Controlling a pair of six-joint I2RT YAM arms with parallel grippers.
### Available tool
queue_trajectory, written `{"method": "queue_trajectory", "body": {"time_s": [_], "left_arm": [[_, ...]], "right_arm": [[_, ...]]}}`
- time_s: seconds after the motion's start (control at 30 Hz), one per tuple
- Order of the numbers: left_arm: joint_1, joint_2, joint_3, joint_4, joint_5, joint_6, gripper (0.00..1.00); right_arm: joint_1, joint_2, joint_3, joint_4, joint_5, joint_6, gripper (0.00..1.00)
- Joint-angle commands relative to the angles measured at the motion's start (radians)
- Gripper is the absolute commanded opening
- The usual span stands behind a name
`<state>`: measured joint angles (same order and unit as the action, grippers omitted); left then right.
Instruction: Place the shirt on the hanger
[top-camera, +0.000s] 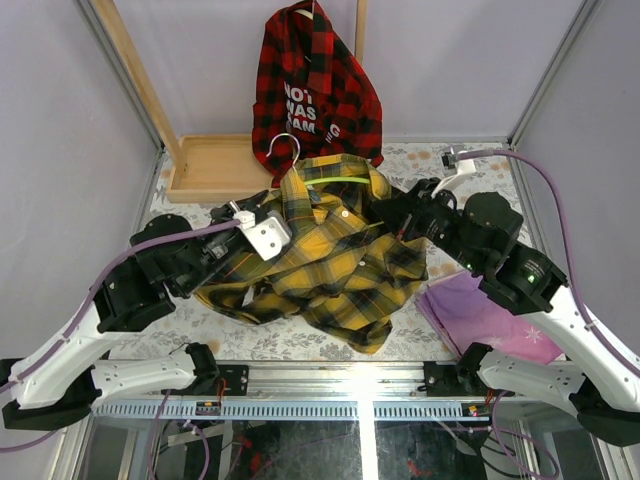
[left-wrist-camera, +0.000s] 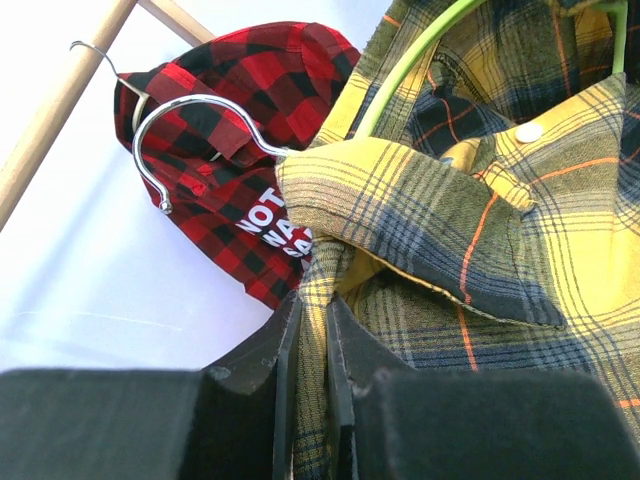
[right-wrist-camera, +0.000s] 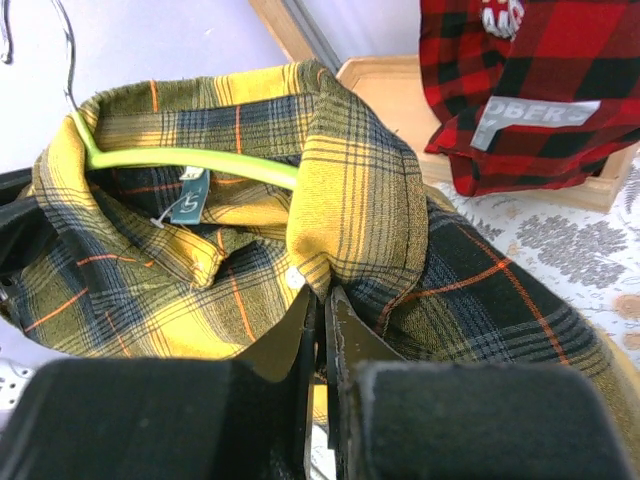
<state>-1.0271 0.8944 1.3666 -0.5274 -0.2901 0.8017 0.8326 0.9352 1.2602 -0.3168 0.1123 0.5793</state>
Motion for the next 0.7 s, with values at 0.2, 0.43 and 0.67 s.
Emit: {"method": "queue_trajectory", "body": {"time_s": [0.2,0.43,0.67], "left_arm": [[-0.030,-0.045,-0.075,0.159,-0.093,0.078,0.00],[-0.030,-0.074,-0.102,0.192,-0.180,0.139,0.00],[-0.029,-0.079,-0.102,0.216,-0.205,0.180,0.00]], "right_arm": [[0.028,-0.186,0.055,-0.184,0.233,-0.115,0.05],[0.028,-0.262,0.046,-0.352,0.397,-0.151,0.05],[0.028,-0.239,0.074,-0.446,0.521,-0.215,0.06]]}}
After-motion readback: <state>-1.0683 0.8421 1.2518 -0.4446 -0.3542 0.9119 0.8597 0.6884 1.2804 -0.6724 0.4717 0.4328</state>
